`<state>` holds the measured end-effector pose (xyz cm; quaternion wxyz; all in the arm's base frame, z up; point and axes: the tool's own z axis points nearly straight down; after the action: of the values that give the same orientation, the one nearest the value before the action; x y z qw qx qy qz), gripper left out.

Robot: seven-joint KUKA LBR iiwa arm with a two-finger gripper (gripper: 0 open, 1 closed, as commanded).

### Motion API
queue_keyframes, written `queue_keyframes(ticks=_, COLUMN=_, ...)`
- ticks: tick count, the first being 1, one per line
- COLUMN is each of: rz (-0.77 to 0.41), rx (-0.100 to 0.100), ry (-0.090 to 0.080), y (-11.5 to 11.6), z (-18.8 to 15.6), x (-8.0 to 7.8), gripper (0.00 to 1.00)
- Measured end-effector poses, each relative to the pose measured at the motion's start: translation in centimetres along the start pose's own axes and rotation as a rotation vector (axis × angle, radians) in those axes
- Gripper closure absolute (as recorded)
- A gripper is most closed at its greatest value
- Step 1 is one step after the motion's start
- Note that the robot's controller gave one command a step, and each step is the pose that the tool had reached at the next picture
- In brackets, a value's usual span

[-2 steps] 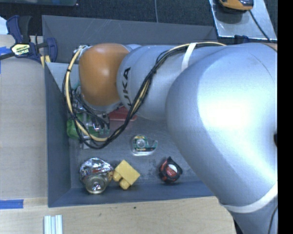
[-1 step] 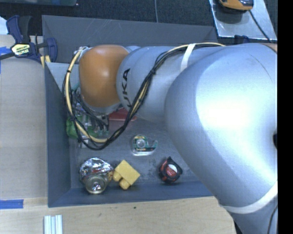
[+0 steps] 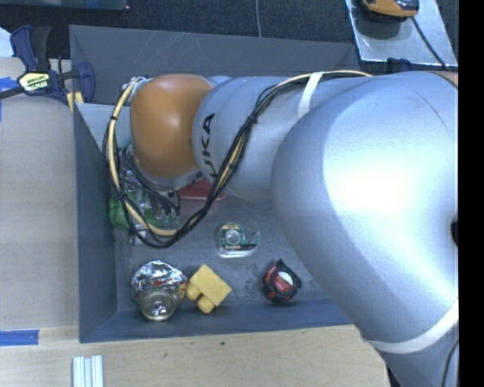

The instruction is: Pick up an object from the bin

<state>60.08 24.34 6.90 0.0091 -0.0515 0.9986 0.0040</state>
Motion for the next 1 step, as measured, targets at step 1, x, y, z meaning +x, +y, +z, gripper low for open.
queue_keyframes(ticks=1, rz=0.000, rx=0.002, ry=0.005, y=-0.06, z=-3.09, x=0.16, gripper=1.00)
